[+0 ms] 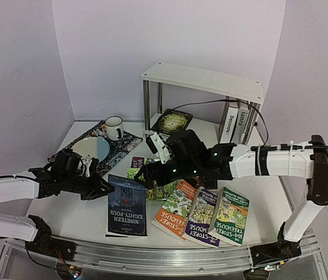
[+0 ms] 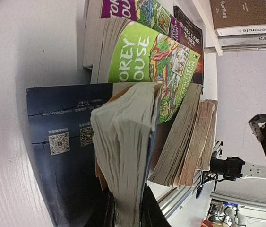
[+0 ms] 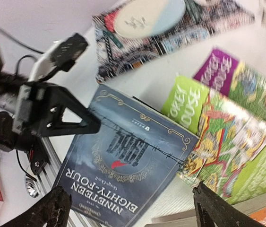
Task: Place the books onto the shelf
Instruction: Pick up the book from the book pile, then pass from the left arm to the right
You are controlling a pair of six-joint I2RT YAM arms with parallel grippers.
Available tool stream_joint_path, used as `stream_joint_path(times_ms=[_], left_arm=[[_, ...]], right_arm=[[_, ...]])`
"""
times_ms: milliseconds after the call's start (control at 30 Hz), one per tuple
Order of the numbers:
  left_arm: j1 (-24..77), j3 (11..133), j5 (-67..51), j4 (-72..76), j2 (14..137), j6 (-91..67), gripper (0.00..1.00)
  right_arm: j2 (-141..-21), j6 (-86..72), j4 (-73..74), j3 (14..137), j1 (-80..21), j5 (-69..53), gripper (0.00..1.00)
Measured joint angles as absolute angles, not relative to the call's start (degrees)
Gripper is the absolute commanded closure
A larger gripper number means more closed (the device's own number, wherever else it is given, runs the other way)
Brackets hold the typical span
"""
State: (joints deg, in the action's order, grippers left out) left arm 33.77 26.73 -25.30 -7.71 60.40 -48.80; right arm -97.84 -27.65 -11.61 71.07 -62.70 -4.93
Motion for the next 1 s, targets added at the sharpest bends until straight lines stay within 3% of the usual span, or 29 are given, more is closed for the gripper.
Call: stream_joint_path(times_ms=[433, 700, 1000], left_arm=[[31.0, 41.4, -29.5, -20.5, 60.4, -43.2, 1.00], [31.0, 46.9, -34.3, -21.6, 60.4, -43.5, 1.00], [31.0, 47.7, -40.4, -21.5, 62.3, -45.5, 0.99]], right_arm=[[-84.6, 1.8, -10.1, 61.1, -62.7, -3.4, 0.02], [-73.0, 29.6, -22.0, 46.8, -63.1, -7.2, 0.03], [-76.5, 59.4, -37.0, 42.5, -65.1, -3.7, 0.02]])
